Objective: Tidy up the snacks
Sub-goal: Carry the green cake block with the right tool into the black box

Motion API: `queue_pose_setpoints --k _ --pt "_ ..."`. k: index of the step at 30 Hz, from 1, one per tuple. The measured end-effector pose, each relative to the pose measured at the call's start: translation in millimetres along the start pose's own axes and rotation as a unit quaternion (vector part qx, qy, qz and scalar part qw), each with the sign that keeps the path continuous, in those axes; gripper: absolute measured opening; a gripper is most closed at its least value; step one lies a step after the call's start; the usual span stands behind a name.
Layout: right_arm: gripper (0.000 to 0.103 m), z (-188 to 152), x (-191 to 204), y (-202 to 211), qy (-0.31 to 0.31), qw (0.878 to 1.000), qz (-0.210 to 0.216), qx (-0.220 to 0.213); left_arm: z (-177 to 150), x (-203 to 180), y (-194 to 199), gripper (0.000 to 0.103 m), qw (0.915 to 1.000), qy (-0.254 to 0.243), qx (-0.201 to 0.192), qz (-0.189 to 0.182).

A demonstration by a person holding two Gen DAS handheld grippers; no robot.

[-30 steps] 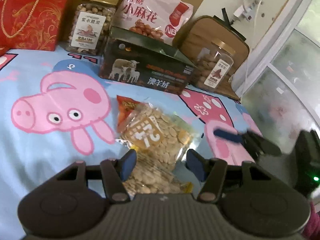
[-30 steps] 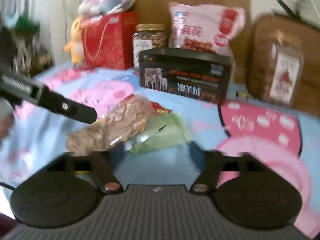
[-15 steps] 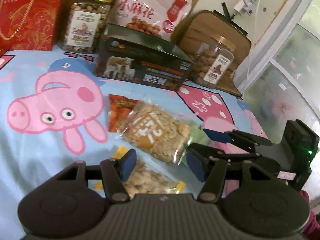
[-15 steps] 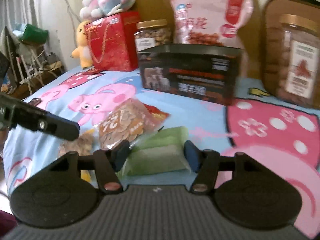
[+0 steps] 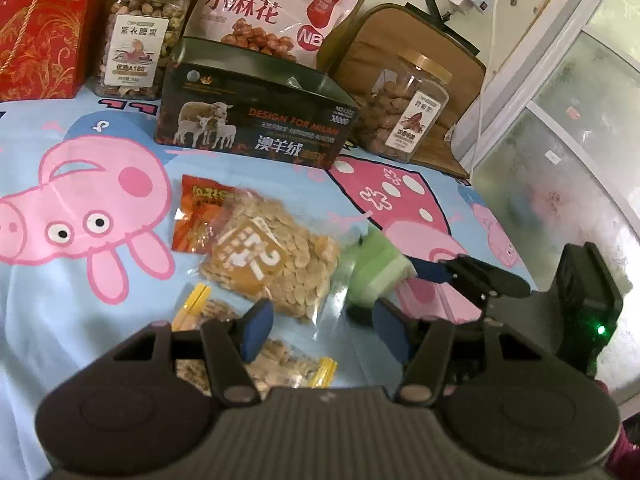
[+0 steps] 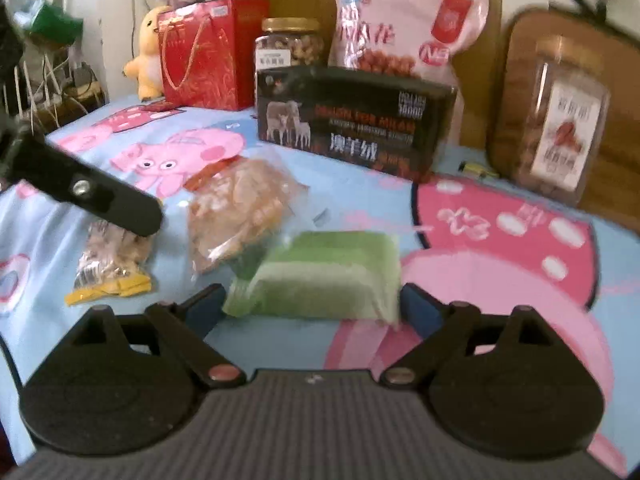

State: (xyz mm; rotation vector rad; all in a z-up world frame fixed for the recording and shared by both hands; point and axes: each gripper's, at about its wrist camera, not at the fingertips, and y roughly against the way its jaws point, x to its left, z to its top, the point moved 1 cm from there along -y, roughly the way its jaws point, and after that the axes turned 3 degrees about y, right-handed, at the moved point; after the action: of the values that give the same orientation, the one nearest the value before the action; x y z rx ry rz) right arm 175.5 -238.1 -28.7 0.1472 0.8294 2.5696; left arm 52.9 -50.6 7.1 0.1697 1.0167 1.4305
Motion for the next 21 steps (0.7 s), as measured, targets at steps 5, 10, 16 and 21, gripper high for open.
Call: queue_pose_setpoints --k 5,10,16,21 --pt "0.062 1.3 -0.6 7.4 -0.01 1.0 -0.012 -0.003 0.6 0.1 0.4 0.057 1.0 0.002 0.0 -0.003" --pt "0.062 -9.6 -24.0 31.3 -0.095 0.994 -0.043 -0.02 1.7 -8.9 -5.3 0.057 0.9995 -0.001 0.014 -0.03" --pt "0.063 -26.7 -19.0 57.5 -0.137 0.99 -0.031 -0.035 5.4 -34.1 -28.3 0.057 0.9978 -0.014 0.035 -0.054" --pt "0.077 -34.0 -3.9 51.4 -0.158 0.985 -0.061 -0.031 0.8 -53.8 -52.1 0.057 0.997 -0.022 0.057 -0.048"
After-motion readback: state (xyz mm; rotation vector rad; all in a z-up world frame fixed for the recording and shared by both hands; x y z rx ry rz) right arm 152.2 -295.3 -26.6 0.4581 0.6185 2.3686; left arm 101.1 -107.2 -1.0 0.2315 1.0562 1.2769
